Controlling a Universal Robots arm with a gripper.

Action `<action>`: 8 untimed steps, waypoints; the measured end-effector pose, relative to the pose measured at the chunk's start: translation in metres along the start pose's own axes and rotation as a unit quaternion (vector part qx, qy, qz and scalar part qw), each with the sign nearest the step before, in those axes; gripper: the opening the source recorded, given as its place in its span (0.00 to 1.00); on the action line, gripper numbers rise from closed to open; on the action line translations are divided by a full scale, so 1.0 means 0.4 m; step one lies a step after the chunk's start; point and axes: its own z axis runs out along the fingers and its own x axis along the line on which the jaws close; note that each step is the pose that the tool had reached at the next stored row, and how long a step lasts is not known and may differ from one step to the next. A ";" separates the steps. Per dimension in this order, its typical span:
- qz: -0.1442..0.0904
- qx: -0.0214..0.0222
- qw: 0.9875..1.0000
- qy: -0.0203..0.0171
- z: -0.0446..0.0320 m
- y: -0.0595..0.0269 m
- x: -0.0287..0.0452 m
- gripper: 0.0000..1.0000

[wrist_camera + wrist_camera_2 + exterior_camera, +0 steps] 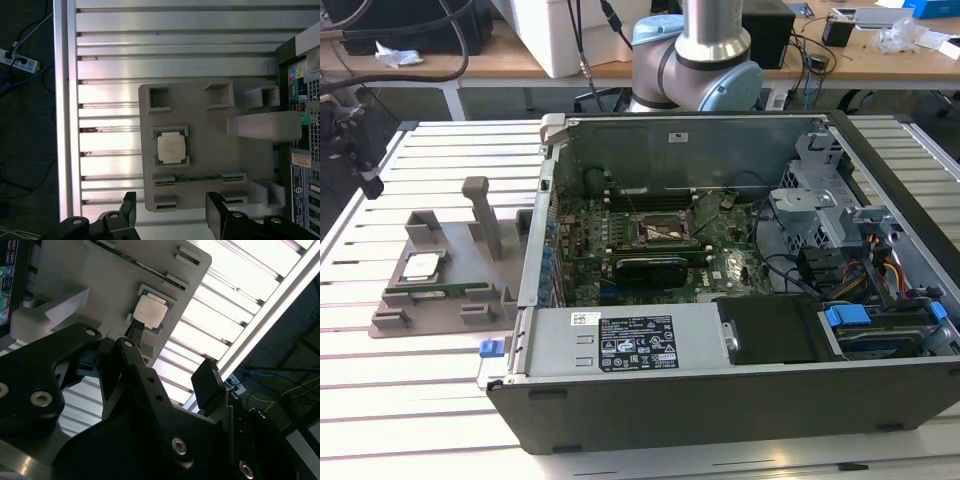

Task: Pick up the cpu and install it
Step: 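Pick up the cpu and move it towards the insertion slot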

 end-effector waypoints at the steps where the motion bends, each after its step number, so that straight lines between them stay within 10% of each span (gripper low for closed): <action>1: 0.000 0.000 1.000 0.000 0.002 0.000 0.000 0.66; 8: 0.000 0.000 1.000 0.000 0.035 0.010 0.000 0.66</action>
